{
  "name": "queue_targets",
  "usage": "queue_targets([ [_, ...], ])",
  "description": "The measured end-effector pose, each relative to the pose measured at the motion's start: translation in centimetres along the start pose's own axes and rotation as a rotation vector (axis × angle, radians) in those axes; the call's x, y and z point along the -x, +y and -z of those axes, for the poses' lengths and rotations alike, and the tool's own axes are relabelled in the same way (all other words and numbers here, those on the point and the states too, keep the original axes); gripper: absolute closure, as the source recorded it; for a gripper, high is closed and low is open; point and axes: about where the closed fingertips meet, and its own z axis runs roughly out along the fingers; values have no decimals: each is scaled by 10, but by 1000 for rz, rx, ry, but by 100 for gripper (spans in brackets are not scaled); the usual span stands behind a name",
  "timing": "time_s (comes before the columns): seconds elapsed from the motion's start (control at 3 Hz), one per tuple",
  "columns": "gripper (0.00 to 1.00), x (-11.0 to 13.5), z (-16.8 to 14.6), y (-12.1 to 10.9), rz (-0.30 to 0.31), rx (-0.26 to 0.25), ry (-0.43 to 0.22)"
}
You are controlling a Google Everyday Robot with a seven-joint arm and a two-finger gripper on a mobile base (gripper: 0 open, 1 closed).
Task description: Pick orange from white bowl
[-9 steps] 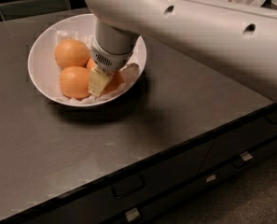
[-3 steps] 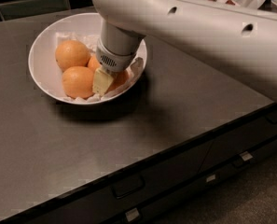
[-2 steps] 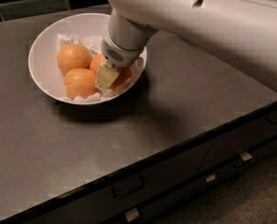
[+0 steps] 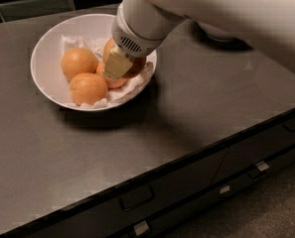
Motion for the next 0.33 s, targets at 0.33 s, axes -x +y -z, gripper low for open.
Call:
queue_targets([
  [0.33,100,1,1,0,1,-3,-4],
])
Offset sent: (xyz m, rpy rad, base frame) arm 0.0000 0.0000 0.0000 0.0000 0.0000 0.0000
